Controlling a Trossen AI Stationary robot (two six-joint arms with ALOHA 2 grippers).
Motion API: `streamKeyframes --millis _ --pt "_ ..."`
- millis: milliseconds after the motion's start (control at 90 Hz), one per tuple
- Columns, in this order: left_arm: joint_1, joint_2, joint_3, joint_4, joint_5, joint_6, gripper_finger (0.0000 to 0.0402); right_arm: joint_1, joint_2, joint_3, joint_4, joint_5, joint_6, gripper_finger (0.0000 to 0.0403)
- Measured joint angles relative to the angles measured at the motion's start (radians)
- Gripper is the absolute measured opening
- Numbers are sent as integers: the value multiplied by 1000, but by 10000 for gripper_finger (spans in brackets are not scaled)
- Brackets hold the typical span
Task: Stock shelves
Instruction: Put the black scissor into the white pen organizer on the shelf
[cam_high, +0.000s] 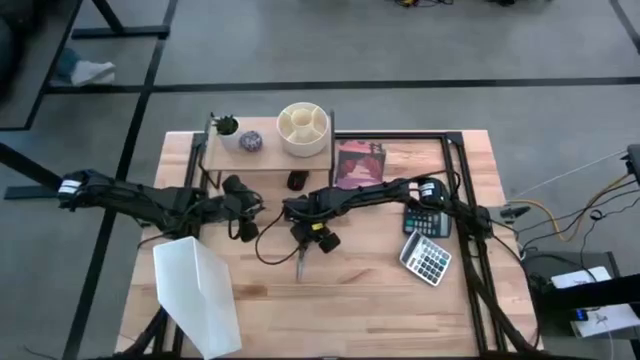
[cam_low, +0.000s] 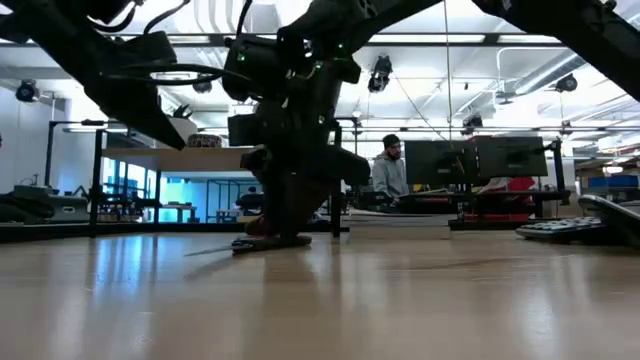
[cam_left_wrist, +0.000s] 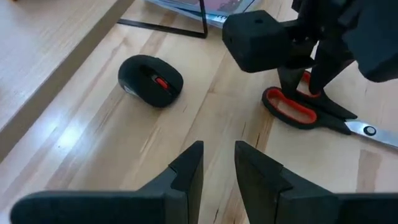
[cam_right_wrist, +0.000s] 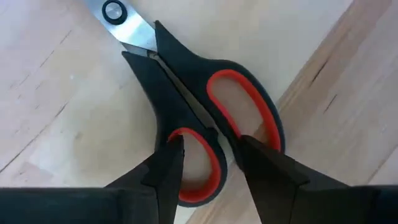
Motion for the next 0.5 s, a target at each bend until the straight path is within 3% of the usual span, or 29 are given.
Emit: streamKeyframes --millis 322,500 --pt "0 0 -10 -1 1 -3 75 3 -21 13 -51 21 18 122" --pt "0 0 -10 0 1 -3 75 6 -23 21 -46 21 -10 141"
